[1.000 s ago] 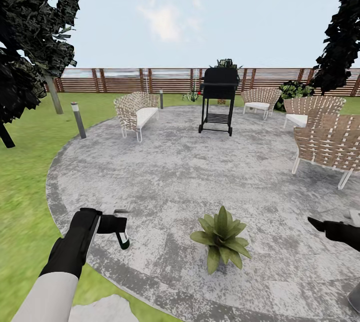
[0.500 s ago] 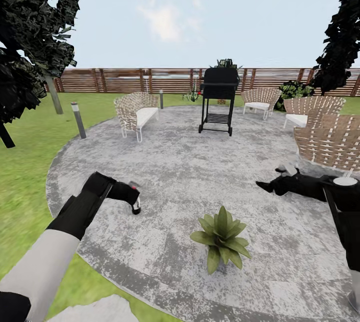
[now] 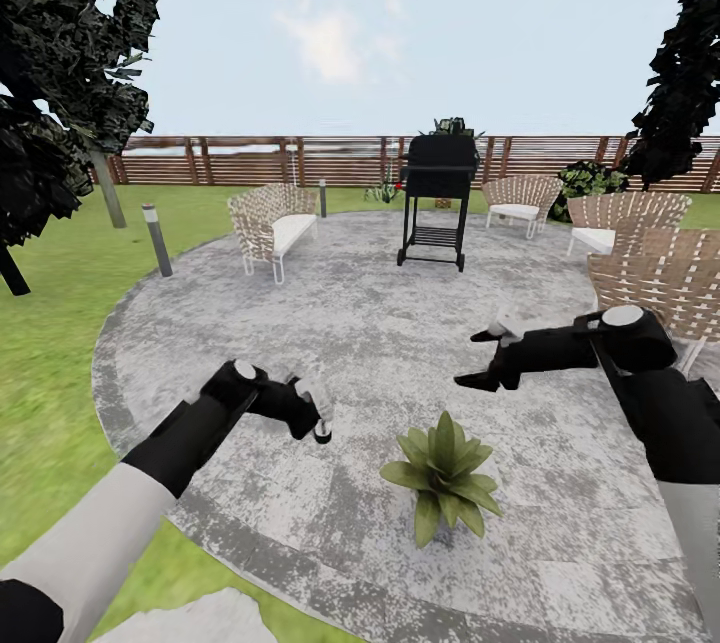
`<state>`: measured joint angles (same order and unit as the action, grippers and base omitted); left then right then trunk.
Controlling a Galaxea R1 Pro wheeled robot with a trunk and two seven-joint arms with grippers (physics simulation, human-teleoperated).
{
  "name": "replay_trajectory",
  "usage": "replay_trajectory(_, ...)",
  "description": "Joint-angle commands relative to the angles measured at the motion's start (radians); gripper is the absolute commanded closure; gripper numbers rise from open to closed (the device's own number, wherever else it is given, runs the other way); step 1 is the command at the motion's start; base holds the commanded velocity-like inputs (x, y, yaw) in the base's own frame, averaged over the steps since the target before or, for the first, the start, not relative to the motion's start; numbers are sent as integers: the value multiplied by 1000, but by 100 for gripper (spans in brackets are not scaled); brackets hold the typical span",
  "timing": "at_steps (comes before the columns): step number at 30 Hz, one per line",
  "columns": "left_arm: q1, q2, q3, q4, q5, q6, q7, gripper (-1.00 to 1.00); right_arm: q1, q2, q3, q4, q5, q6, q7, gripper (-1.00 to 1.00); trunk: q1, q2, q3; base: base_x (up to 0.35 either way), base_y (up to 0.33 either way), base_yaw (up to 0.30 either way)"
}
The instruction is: Pick up the pesticide atomizer in the garden and spray insectifuge to fully cover both potted plants in the garden.
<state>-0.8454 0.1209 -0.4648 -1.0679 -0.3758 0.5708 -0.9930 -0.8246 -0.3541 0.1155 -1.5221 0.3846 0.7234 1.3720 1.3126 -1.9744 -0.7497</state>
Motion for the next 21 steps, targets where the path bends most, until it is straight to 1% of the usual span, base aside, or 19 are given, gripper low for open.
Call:
replay_trajectory(1, 2, -1, -18, -2, -3, -11, -7, 100, -2, -1, 22, -2, 7, 9, 11, -100, 0, -1, -1, 0, 0, 0)
replay_trajectory(3, 4, -4, -29, -1, -2, -29, -9, 100, -3, -1, 41, -3, 7, 9, 14, -100, 0, -1, -1, 0, 0, 0)
replay_trajectory(4, 6, -8, -37, -1, 0, -48, -10, 100, -3, -1, 56, -3, 7, 8, 16, 100, 0, -1, -1, 0, 0, 0)
replay_trajectory(7, 13, -25, -44, -1, 3, -86, -20, 100, -3, -2, 79, -4, 7, 8, 18, 100, 0, -1, -1, 0, 0, 0)
replay_trajectory(9, 16, -42, -46, -1, 3, -107, -35, 100, -3, -2, 94, -9, 7, 8, 18, 100, 0, -1, -1, 0, 0, 0)
replay_trajectory(10, 18, -54, -47, -1, 4, -119, -41, 100, -3, -3, 103, -22, 8, 7, 19, 100, 0, -1, -1, 0, 0, 0)
replay_trajectory(11, 18, -61, -48, -1, 4, -124, -44, 100, -3, -3, 108, -29, 8, 8, 19, 100, 0, -1, -1, 0, 0, 0)
replay_trajectory(13, 19, -86, -49, 0, 4, -136, -50, 100, -2, -6, 129, -49, 8, 8, 21, 100, 0, -1, -1, 0, 0, 0)
replay_trajectory(18, 20, -117, -49, 0, 3, -142, -54, 100, -2, -10, 144, -61, 8, 8, 22, 100, 0, -1, -1, 0, 0, 0)
replay_trajectory(20, 20, -134, -50, 0, 3, -140, -54, 100, -3, -10, 145, -62, 8, 8, 22, 100, 0, -1, -1, 0, 0, 0)
replay_trajectory(21, 20, -148, -50, 0, 3, -138, -53, 100, -3, -10, 146, -63, 8, 8, 22, 100, 0, -1, -1, 0, 0, 0)
